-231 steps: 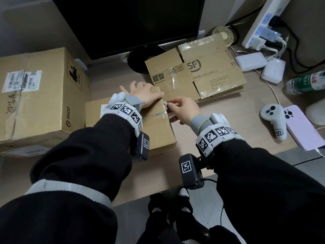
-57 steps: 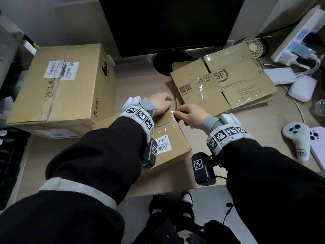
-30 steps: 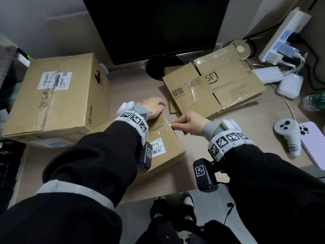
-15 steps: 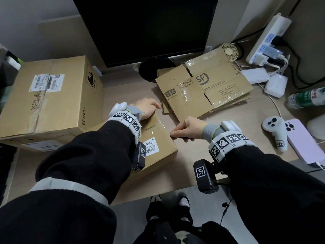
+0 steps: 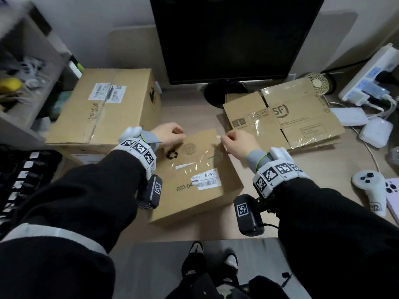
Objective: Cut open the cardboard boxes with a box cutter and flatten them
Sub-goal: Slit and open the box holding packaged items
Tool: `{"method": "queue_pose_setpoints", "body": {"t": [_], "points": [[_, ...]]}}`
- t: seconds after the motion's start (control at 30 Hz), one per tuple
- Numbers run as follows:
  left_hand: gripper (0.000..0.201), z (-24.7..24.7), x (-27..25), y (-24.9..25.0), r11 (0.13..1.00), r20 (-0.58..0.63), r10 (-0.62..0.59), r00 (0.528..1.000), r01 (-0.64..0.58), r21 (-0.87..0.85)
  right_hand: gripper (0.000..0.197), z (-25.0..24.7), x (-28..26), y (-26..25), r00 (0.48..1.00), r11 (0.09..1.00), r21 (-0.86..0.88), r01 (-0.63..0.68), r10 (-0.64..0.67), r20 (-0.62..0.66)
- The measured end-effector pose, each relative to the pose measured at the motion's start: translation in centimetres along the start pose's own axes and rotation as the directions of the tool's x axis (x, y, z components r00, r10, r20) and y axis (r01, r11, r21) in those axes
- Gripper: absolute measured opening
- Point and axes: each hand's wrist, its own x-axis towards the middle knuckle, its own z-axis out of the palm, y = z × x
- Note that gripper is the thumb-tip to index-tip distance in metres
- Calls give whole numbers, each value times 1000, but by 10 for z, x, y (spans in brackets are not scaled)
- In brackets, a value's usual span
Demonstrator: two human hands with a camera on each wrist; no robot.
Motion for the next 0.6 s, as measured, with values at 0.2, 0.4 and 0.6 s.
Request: {"method": "queue_pose_setpoints", "body": {"t": [0.2,0.4,0.6], "points": [[60,-12,-40,-60,995,52,-84,995,86,-41,33,23,5,-42,996,982,-185,-31,14,-91],[89,-4,-60,-89,983,188,-120,975,143,-112,25,48,-4,-89,960,897,-345,277,-243,139],[59,8,-64,-99,965,76,-120,990,134,-224,25,73,-20,-102,755,702,-317,638,-490,434]]}}
